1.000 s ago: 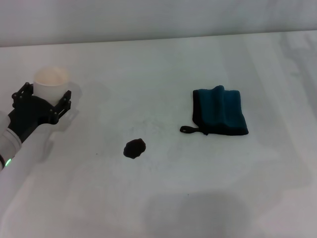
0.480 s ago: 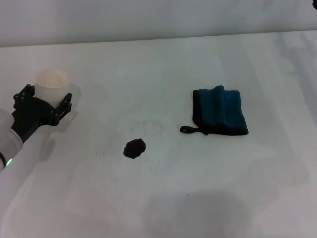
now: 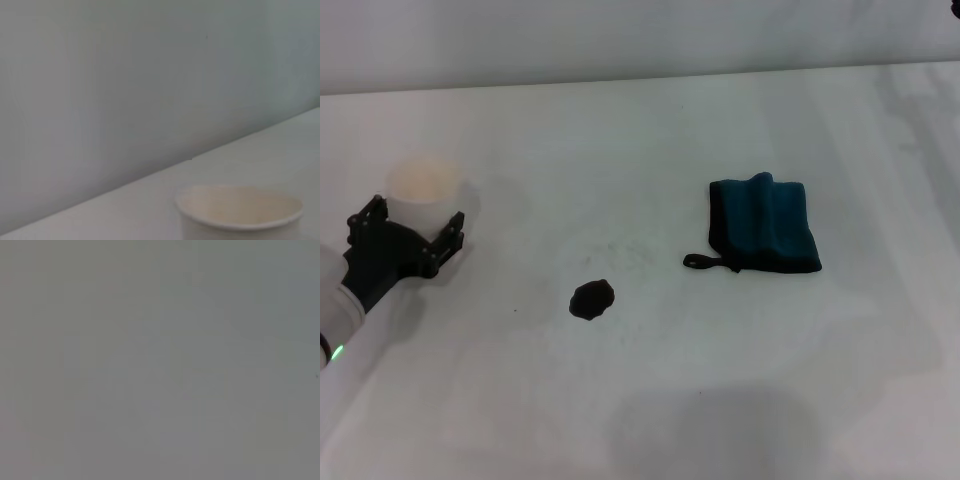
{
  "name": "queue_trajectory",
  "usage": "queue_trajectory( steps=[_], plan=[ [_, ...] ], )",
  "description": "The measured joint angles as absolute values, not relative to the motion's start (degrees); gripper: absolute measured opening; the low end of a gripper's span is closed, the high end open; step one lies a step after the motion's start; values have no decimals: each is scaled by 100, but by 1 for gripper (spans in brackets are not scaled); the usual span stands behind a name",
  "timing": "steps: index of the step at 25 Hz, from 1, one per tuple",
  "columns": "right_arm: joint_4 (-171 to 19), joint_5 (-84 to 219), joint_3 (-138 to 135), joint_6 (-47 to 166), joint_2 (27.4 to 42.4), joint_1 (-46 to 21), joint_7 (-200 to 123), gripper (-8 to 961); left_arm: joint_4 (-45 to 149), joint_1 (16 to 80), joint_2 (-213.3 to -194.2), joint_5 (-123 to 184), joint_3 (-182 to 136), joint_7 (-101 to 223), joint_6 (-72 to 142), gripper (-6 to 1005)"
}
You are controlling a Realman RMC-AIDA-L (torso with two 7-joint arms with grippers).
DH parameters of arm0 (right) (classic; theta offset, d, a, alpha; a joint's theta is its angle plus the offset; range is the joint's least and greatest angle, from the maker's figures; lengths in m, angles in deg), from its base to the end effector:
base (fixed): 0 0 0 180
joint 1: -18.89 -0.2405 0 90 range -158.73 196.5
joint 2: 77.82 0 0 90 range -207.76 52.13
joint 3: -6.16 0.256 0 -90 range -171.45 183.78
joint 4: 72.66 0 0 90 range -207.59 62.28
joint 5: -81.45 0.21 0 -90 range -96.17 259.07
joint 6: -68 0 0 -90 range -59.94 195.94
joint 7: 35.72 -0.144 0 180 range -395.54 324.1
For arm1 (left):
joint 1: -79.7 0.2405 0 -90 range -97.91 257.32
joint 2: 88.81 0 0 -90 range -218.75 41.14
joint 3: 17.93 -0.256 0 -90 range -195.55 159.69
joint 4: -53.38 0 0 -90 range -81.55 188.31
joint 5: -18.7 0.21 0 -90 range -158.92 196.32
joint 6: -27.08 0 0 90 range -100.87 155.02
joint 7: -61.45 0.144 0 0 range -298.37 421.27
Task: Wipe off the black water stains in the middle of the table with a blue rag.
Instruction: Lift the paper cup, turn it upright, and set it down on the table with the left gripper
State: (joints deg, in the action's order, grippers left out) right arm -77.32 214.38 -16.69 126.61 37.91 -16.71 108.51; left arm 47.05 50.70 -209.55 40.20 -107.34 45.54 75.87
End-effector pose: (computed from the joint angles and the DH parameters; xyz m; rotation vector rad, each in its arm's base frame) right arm 0.3406 0.3967 0.0660 -1.3121 0.8215 0.9211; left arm -0.3297 0.3362 -0.0725 -2.0877 -0.4910 -0.3544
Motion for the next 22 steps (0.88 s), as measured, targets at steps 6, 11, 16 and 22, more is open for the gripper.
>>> queue_trajectory(
  steps=[6,11,16,22],
  plan=[
    [-7731,21433,-1669,12661,3785,-1670,10851,792,4696,5176,-20957,3948,-10749,4545,7608,724],
    [-7731,21433,-1669,12687,3784,-1664,10805,791,4704,5193,-20941,3846,-10780,4326,7566,725],
    [-7731,21425,-1669,12687,3785,-1662,10573,791,4669,5216,-20910,3813,-10802,3932,7524,771],
    [-7731,21421,-1677,12694,3796,-1664,10562,790,4620,5322,-20927,3737,-10846,3970,7575,855]
  ],
)
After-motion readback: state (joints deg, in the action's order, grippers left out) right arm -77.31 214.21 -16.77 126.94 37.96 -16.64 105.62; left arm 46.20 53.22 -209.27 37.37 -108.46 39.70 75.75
